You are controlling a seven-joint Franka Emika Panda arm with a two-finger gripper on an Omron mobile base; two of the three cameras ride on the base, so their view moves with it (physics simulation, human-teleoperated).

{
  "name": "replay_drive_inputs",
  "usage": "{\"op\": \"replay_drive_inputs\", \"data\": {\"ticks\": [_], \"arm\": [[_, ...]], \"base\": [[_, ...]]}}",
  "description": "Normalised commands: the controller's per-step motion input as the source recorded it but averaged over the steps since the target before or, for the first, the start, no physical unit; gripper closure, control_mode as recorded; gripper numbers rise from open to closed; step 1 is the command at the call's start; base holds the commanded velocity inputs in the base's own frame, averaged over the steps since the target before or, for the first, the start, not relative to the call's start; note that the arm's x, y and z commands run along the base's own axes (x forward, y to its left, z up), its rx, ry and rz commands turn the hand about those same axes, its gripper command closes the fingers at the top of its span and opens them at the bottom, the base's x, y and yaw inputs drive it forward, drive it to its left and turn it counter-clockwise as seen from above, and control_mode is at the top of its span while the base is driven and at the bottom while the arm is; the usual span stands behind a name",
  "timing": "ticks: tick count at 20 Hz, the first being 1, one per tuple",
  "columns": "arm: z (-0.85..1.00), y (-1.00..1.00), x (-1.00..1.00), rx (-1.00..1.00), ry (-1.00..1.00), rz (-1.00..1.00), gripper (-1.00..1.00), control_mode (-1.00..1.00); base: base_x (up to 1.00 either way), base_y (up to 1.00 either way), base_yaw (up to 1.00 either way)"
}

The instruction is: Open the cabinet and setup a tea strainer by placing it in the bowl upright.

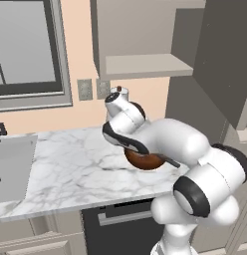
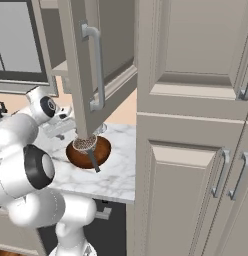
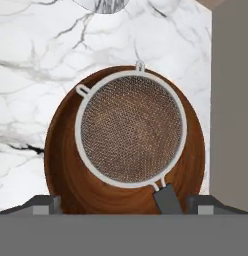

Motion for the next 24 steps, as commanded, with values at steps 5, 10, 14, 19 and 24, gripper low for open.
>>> {"op": "replay_drive_inputs", "data": {"ticks": [5, 10, 14, 19, 24], "arm": [[0.24, -0.41, -0.69, 0.10, 0.13, -0.19, -1.00, -1.00], [0.11, -0.36, -0.36, 0.09, 0.21, -0.29, -1.00, -1.00], [0.00, -0.12, -0.09, 0.08, 0.01, -0.27, -1.00, -1.00], [0.02, -0.13, 0.00, 0.13, -0.03, -0.08, -1.00, -1.00], [0.07, -0.03, -0.06, 0.15, -0.20, 0.00, -1.00, -1.00]], "base": [[0.00, 0.00, 0.00], [0.00, 0.00, 0.00], [0.00, 0.00, 0.00], [0.00, 0.00, 0.00], [0.00, 0.00, 0.00]]}}
